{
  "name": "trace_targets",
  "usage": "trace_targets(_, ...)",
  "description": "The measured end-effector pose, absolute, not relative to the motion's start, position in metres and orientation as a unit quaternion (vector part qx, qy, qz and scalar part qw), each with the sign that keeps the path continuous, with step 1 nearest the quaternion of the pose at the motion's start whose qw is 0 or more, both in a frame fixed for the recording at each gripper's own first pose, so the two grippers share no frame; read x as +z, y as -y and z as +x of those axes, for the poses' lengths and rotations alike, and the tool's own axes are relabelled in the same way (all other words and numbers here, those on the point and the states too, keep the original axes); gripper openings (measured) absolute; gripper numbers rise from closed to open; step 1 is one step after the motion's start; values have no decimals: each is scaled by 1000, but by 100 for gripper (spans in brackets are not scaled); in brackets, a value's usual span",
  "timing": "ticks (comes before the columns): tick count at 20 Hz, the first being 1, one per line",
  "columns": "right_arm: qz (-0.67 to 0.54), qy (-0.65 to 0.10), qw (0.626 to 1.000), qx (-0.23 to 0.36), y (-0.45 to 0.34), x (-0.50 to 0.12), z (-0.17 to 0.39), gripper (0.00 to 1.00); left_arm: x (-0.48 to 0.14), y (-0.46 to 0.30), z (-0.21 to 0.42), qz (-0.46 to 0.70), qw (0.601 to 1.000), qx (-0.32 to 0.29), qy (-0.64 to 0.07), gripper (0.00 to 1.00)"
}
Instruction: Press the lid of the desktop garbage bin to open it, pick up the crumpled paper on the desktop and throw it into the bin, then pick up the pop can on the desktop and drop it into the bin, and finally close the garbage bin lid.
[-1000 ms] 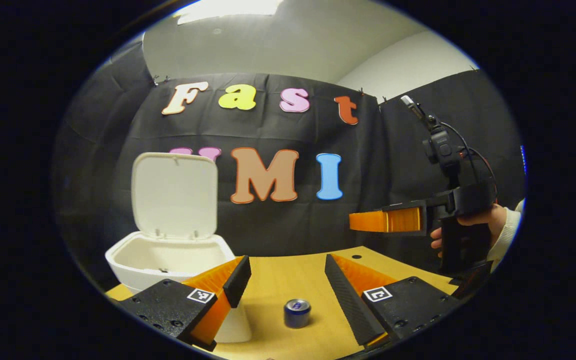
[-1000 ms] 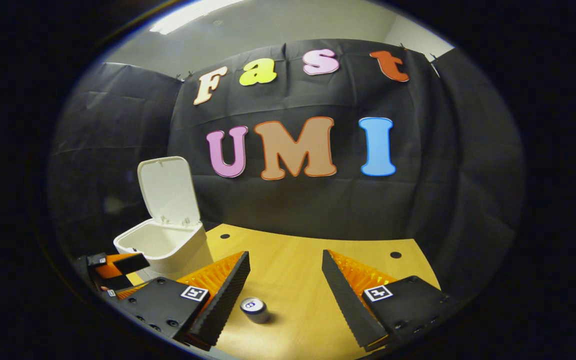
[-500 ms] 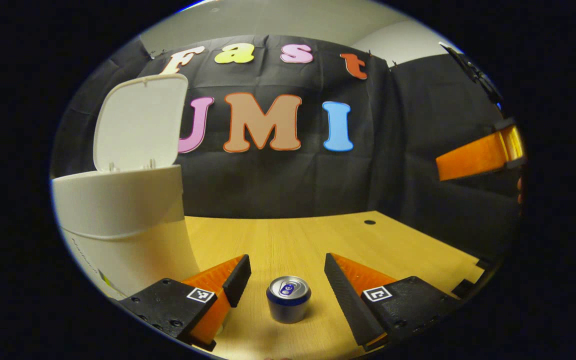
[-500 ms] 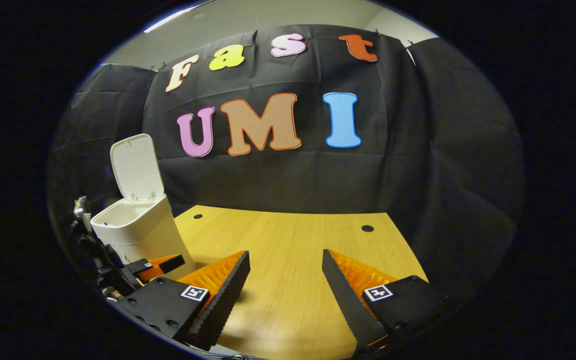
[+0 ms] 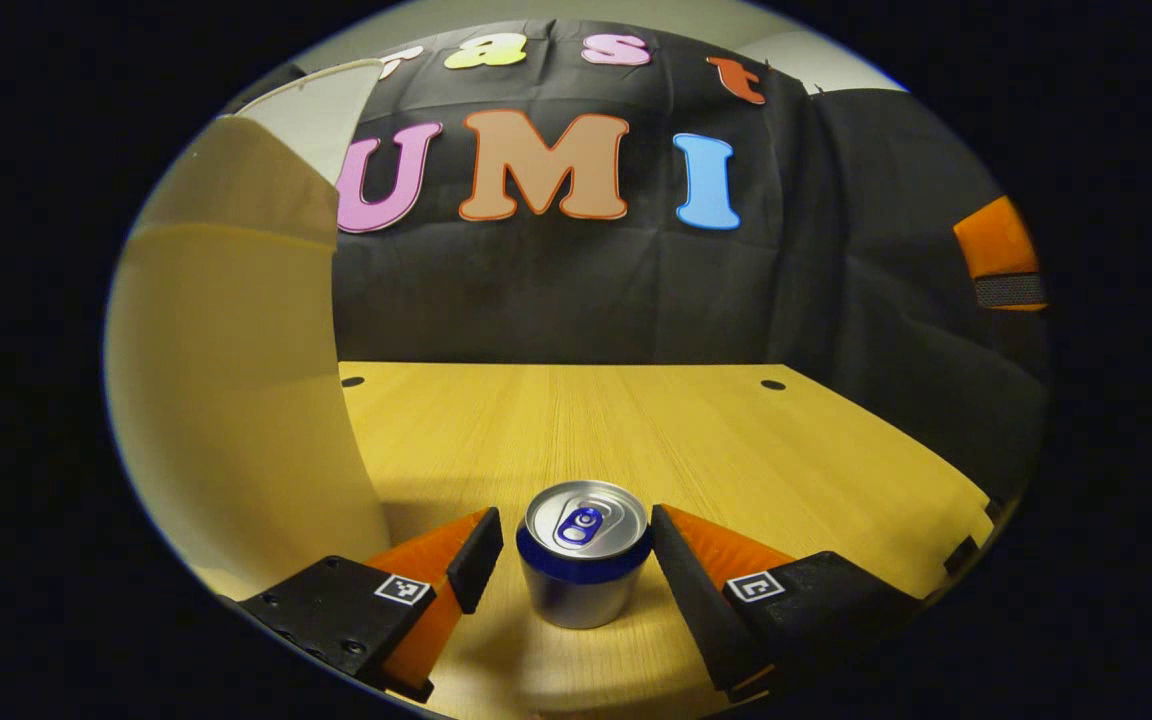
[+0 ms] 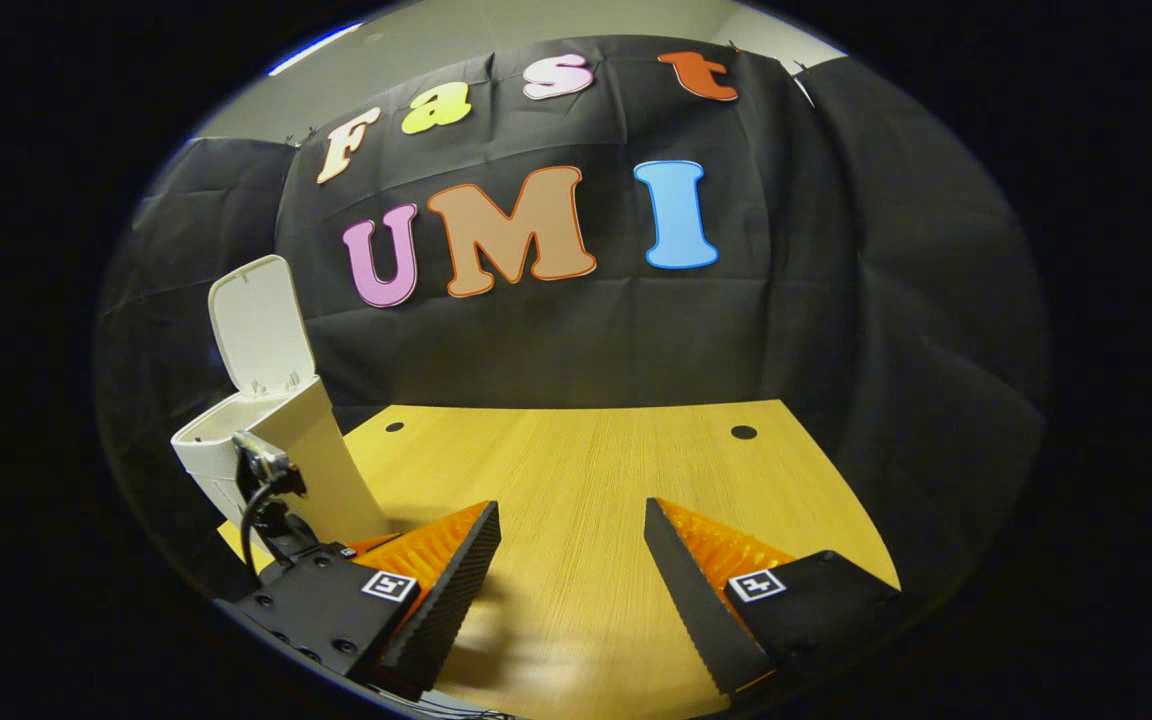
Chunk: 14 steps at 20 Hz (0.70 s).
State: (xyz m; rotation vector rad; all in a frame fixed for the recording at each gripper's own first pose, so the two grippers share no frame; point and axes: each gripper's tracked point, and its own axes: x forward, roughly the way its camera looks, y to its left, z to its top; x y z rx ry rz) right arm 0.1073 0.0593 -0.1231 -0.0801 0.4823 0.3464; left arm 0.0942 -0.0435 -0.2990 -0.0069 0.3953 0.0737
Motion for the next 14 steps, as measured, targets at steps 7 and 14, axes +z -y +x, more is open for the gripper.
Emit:
trace_targets(7,-42,-245,955,160,-49,-129,109,97,-327,44,97,-14,973,44,-225,84)
trace_targets(14,-42,-248,957,141,-33,-131,102,99,-282,54,91,-16,977,21,-213,79)
